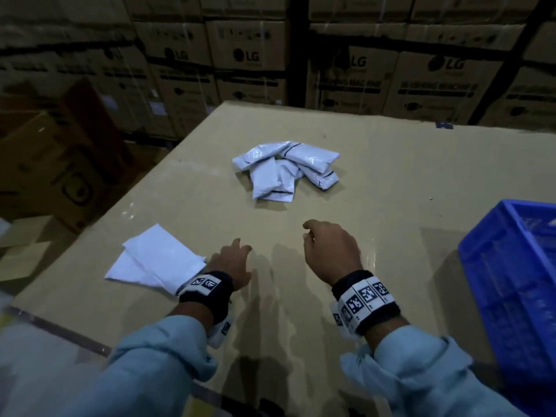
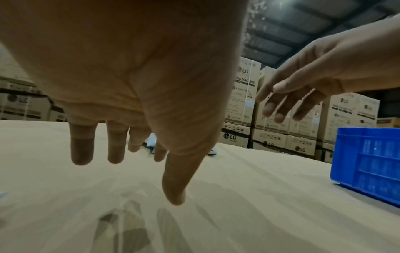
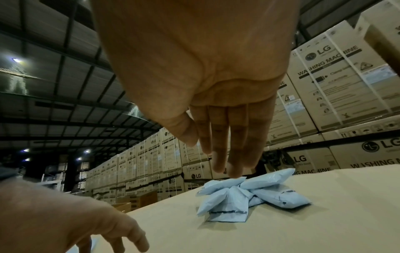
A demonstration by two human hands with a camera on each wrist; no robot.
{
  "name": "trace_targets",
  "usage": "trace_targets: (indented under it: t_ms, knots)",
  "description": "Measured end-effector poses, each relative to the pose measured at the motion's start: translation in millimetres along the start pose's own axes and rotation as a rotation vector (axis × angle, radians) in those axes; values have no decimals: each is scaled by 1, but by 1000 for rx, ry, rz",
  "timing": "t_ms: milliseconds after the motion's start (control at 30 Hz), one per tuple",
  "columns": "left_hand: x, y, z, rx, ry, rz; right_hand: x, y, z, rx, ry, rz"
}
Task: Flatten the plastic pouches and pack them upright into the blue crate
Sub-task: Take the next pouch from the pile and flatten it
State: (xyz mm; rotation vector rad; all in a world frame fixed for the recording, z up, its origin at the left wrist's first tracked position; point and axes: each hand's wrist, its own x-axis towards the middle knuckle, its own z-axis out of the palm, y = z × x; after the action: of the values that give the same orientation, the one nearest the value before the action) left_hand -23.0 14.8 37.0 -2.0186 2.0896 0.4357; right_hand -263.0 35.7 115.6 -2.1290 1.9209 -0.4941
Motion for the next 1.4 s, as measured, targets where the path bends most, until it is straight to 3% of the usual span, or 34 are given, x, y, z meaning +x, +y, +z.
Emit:
trace_targets:
  t_ms: [233, 433, 533, 633, 700, 800, 867, 1000, 1233, 1400]
  knots:
    - [77, -39, -7, 147, -132, 68, 104, -29, 102, 135, -292, 134]
    - [111, -71, -2, 70, -261, 145, 178, -46, 145, 290, -185, 155]
    - [113, -75, -1, 25, -327, 160, 220, -47, 163, 316, -210, 165]
    - [110, -78, 5, 30, -325, 171, 250, -48, 171, 410, -228, 305]
    - [112, -77, 10, 61, -304, 177, 258, -48, 173, 416, -152, 317]
    - [114, -72, 13, 83, -327, 170, 251, -47, 172, 401, 68, 245]
    - [116, -69, 13, 83, -332, 173, 238, -43, 165, 446, 189, 283]
    - [113, -69, 14, 39, -288, 187, 195, -26, 143, 499, 261, 412]
    - [82, -66, 23, -118, -46, 153, 90, 16, 108, 454, 217, 434]
    - [52, -52, 48, -168, 225, 247, 20, 41, 97, 446, 41, 437]
